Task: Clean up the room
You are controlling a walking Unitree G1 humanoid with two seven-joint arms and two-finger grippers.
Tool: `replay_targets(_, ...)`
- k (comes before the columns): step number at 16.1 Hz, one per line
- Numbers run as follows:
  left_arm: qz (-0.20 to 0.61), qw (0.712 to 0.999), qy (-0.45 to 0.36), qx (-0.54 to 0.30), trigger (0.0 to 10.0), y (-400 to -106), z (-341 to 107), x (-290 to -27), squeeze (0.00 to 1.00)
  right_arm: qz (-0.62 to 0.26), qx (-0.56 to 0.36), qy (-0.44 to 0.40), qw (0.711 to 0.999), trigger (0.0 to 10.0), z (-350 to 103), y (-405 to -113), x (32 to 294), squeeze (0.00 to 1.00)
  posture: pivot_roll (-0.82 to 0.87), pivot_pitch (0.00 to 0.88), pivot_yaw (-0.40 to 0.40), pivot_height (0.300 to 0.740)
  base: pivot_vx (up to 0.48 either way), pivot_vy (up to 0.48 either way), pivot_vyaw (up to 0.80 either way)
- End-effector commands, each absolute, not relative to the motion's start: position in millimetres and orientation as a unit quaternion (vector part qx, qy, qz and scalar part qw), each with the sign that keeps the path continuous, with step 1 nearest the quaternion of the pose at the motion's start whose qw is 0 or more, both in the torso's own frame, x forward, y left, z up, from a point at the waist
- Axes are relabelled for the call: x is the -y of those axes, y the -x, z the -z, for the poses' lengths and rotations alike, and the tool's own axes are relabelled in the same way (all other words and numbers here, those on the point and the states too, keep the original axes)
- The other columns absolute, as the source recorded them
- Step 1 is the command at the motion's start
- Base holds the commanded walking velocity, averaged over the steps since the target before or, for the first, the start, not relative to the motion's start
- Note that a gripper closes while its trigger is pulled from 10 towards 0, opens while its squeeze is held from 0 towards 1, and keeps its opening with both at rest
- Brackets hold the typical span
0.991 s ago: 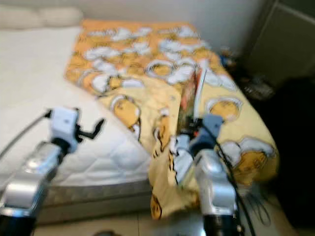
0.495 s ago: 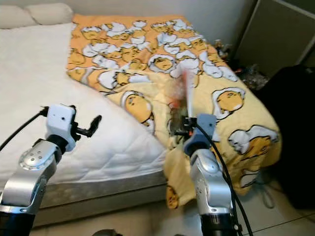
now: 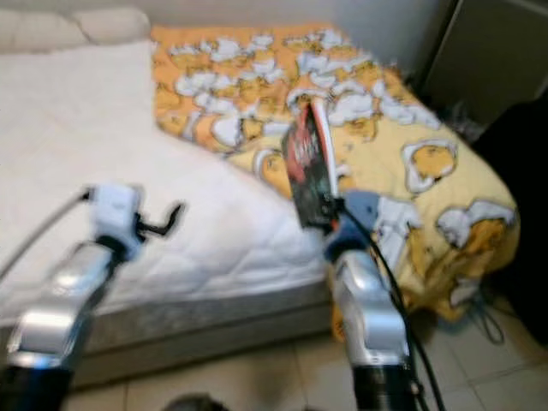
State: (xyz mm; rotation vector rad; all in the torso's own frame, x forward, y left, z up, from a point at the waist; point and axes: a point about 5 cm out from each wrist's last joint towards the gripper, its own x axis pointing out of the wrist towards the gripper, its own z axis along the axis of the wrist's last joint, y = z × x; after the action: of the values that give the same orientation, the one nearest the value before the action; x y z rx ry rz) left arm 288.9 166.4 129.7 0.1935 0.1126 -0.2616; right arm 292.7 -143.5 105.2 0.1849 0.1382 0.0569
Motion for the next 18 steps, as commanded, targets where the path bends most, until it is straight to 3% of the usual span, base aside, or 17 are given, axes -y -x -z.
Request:
replay_targets(1,0.118,0.986,-0.105,-0.047,10.0,-291.6,-136.2,-174.8,0.0,-0.028,-0.042,-0.096,0.994,10.0,-117.0,-295.9,143.7,0.0,0.1,0.0,-0.019,0.74,0.0,0.398,0.0)
replay_targets(18,0.115,0.987,-0.107,-0.041,10.0,-296.5,-142.1,-175.9,0.0,-0.037,-0.037,-0.089,0.995,10.0,-117.7,-299.7,139.8,0.0,0.11,0.0,-0.014,0.74,0.0,0.4,0.0)
